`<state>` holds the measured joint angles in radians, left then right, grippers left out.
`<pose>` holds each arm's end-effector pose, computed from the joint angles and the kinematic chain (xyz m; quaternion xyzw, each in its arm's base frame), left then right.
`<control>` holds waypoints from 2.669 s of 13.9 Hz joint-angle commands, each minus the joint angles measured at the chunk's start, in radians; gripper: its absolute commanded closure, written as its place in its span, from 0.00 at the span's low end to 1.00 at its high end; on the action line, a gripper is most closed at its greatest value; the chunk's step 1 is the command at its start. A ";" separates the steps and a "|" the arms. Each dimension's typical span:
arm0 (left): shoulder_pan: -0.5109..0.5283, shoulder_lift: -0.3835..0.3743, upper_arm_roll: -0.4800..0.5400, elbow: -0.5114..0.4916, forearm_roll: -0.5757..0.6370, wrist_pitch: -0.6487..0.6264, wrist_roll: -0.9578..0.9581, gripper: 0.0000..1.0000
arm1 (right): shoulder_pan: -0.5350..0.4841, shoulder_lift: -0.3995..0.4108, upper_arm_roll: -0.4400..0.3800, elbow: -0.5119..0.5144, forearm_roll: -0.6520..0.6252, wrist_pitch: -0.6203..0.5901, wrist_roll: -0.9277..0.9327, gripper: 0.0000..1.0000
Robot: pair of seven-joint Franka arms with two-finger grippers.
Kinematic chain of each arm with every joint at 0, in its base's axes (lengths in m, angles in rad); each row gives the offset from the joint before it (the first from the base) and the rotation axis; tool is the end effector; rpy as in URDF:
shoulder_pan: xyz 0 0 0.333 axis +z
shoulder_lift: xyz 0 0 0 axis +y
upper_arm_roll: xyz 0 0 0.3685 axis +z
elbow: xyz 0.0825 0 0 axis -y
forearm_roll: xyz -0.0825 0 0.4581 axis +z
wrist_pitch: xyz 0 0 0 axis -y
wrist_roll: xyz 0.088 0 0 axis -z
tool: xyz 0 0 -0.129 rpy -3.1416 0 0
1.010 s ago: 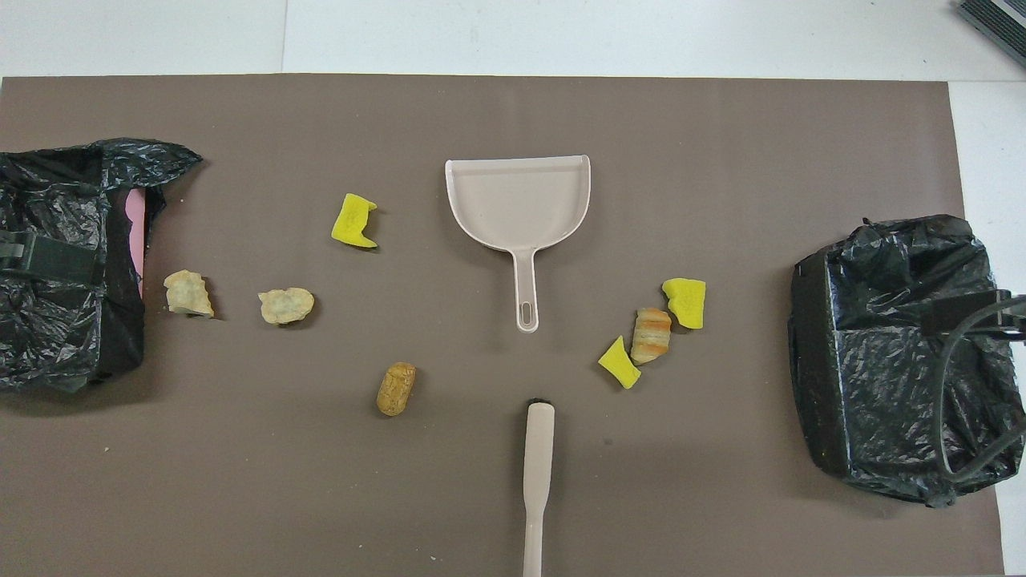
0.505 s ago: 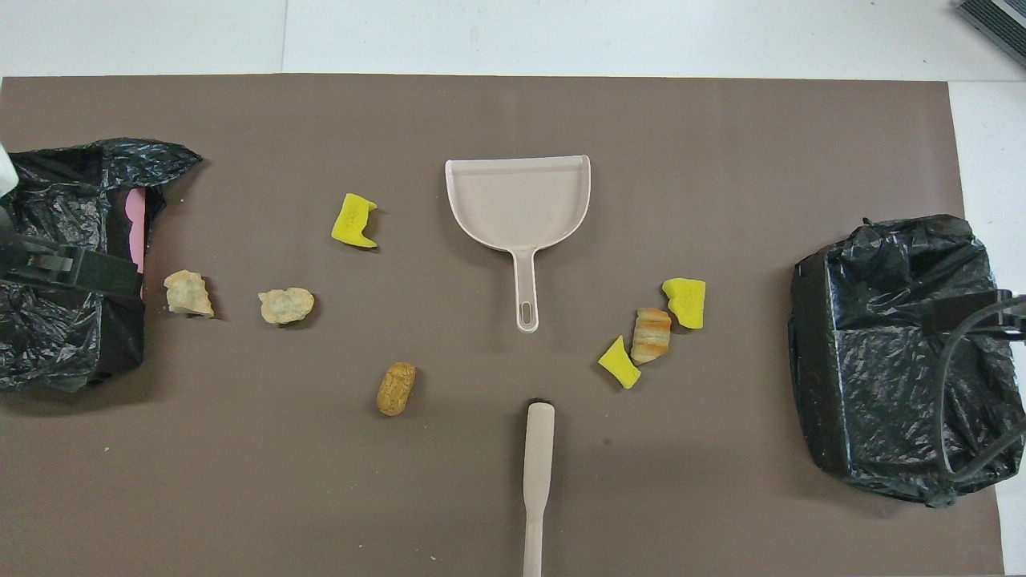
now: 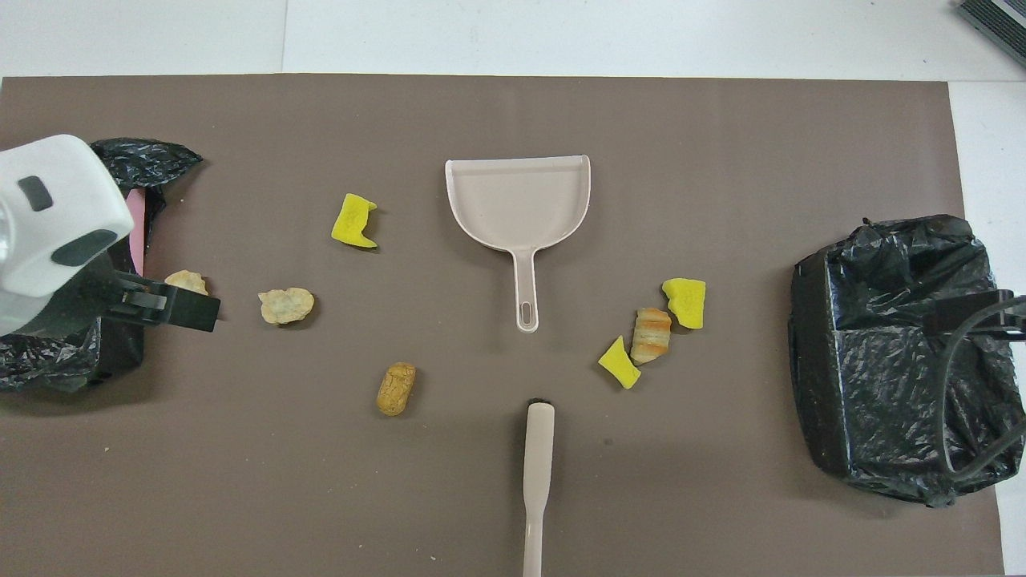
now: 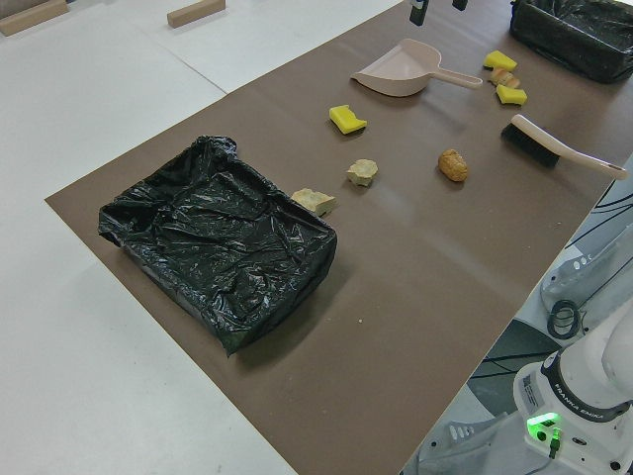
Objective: Sweep and dump trash in bin
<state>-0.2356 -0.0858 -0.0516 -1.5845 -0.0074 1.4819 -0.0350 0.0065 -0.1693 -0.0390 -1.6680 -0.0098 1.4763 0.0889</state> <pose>0.5627 -0.1688 0.6920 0.9920 -0.1259 -0.0086 0.0001 0.5549 -0.0214 0.6944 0.9981 -0.0608 -0.0112 0.0019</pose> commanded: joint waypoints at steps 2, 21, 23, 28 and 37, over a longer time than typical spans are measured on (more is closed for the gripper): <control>-0.131 -0.063 0.015 -0.136 -0.008 0.070 -0.143 0.00 | -0.013 -0.021 0.004 -0.033 0.011 0.039 0.006 0.00; -0.666 -0.008 0.013 -0.595 -0.009 0.579 -0.666 0.00 | -0.013 -0.021 0.002 -0.033 0.011 0.039 0.005 0.00; -0.715 0.014 0.013 -0.626 -0.009 0.627 -0.707 0.00 | -0.013 -0.021 0.002 -0.035 0.011 0.038 0.005 0.00; -0.807 0.005 0.012 -0.701 -0.032 0.655 -0.718 0.00 | -0.013 -0.021 0.002 -0.035 0.011 0.038 0.005 0.00; -0.893 0.052 0.012 -0.749 -0.125 0.707 -0.720 0.00 | -0.008 -0.021 0.002 -0.036 0.002 0.018 -0.015 0.00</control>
<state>-1.0830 -0.0485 -0.0574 -2.3026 -0.1126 2.1539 -0.7473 0.0076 -0.1693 -0.0362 -1.6755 -0.0098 1.4763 0.0886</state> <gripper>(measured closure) 0.000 0.000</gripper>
